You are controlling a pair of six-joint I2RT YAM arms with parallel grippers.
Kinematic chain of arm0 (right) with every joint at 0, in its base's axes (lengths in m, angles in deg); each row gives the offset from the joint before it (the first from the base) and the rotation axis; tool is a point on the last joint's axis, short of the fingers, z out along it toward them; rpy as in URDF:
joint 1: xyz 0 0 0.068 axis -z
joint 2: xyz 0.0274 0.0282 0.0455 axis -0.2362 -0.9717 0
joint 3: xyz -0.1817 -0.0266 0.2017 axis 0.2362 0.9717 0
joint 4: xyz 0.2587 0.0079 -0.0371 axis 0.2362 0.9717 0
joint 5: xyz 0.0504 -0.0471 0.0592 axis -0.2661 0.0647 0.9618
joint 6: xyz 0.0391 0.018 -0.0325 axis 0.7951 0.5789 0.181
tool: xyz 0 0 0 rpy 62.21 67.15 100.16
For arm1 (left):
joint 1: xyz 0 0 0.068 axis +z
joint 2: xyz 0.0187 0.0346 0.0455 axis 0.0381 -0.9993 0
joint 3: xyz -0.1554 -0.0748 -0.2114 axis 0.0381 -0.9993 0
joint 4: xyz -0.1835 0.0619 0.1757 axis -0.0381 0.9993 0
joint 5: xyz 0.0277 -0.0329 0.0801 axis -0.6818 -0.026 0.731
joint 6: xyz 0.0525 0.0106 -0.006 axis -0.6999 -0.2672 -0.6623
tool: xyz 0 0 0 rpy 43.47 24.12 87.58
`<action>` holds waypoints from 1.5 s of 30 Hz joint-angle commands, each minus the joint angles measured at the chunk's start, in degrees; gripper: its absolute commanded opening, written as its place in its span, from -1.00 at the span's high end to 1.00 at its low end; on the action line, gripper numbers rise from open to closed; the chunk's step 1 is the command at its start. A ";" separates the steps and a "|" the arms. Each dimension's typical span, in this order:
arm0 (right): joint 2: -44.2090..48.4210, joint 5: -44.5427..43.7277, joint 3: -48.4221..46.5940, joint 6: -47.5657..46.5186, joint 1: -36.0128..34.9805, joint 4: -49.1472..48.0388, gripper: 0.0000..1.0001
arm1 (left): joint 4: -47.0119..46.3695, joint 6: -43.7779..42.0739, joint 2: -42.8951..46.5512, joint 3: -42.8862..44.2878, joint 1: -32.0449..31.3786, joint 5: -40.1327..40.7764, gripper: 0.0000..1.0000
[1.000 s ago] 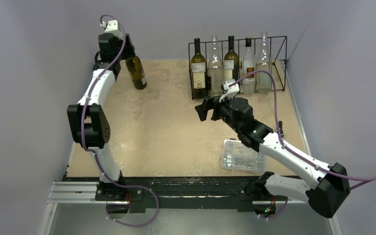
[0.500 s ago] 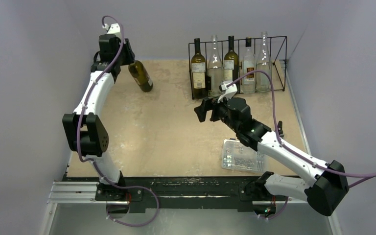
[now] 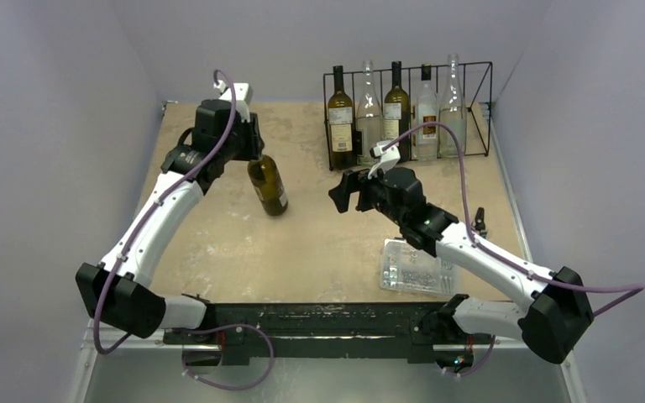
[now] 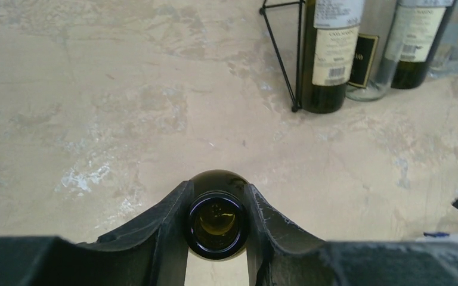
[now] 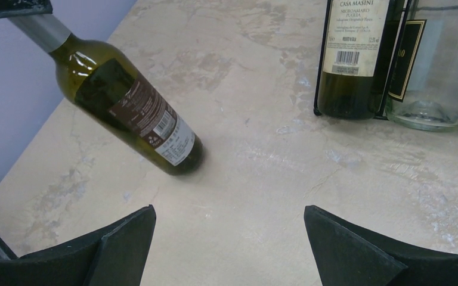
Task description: Put the wine bottle on the wine rack
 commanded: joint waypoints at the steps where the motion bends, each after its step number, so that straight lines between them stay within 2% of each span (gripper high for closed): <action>1: -0.62 1.56 -0.93 0.96 -0.19 -1.32 -0.98 | -4.57 -0.44 4.30 -1.49 -3.11 0.63 1.00; 9: -2.20 1.39 -0.70 2.45 -1.82 -2.95 -0.98 | -1.19 -4.82 4.97 -1.06 -11.26 3.91 1.00; 14: -5.77 0.68 -2.06 2.91 -3.78 -4.09 -0.98 | -0.40 -4.54 4.12 -0.39 -13.12 2.71 0.83; 23: -8.54 -1.92 -4.74 2.44 -8.54 -4.53 -0.98 | 0.51 -3.46 4.27 0.44 -13.13 0.83 0.40; 31: -12.01 -3.72 -6.83 1.11 -10.98 -6.36 -0.98 | 0.35 -3.98 4.80 0.12 -13.06 0.51 -0.22; 37: -14.26 -3.14 -8.42 1.32 -11.64 -7.96 -0.98 | 0.22 -4.35 6.25 -0.04 -13.05 0.51 -0.45; 40: -15.57 -3.24 -10.00 0.61 -12.14 -7.59 -0.98 | 0.15 -4.71 7.42 -0.07 -13.01 0.55 -0.73; 45: -16.43 -3.43 -9.70 0.28 -12.77 -9.49 -0.98 | -1.58 -5.30 10.40 -1.47 -13.04 0.77 -0.83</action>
